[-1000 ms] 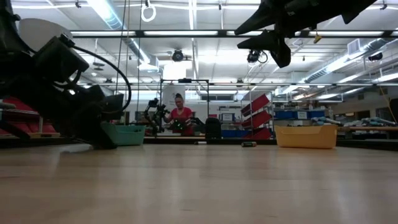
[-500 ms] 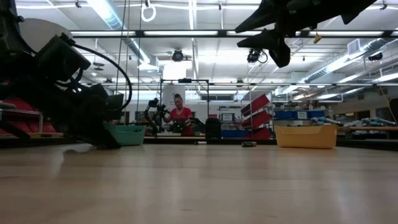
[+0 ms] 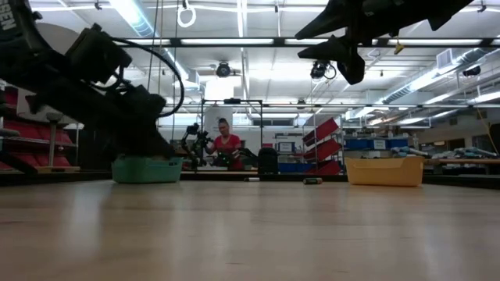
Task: Sort batteries
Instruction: Put the black battery into the blue bin
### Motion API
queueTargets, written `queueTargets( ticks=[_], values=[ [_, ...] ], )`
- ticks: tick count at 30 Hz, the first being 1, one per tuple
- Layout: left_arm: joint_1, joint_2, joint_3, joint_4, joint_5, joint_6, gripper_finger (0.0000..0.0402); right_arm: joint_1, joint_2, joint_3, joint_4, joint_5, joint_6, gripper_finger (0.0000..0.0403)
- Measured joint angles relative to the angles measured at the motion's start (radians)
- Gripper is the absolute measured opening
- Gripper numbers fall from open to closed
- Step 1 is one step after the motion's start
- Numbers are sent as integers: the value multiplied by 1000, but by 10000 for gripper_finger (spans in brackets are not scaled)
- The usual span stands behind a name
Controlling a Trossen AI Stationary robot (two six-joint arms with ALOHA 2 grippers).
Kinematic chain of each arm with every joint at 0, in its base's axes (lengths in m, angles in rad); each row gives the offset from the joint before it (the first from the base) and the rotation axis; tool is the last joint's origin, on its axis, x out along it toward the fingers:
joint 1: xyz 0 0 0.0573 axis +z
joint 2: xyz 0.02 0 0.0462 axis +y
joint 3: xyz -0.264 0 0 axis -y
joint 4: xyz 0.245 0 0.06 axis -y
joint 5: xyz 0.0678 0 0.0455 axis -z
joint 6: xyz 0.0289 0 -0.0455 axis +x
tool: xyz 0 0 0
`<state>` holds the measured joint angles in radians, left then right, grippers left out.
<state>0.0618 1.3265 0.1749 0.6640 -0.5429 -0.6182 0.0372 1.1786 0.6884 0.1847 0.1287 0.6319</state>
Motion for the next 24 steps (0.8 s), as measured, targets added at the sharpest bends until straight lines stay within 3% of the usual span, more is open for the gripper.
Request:
queueTargets(
  ticks=[6,9,12,15,18,21,24],
  values=[
    [75,-43,87,-59,-276,-100,54,0,0,0,-16,0,4,154],
    [120,-70,167,-254,-410,-154,54,0,0,0,-15,0,4,154],
    [177,-73,280,-553,-455,-205,54,0,0,0,-5,-1,1,154],
    [238,-54,384,-802,-434,-273,54,0,0,0,10,-1,-12,154],
    [313,-33,434,-953,-332,-334,56,-5,0,0,24,-1,-37,154],
    [369,-23,441,-957,-203,-337,102,-14,0,0,37,-20,-56,154],
    [391,-25,441,-942,-138,-338,167,-26,0,0,47,-56,-66,154]
  ],
)
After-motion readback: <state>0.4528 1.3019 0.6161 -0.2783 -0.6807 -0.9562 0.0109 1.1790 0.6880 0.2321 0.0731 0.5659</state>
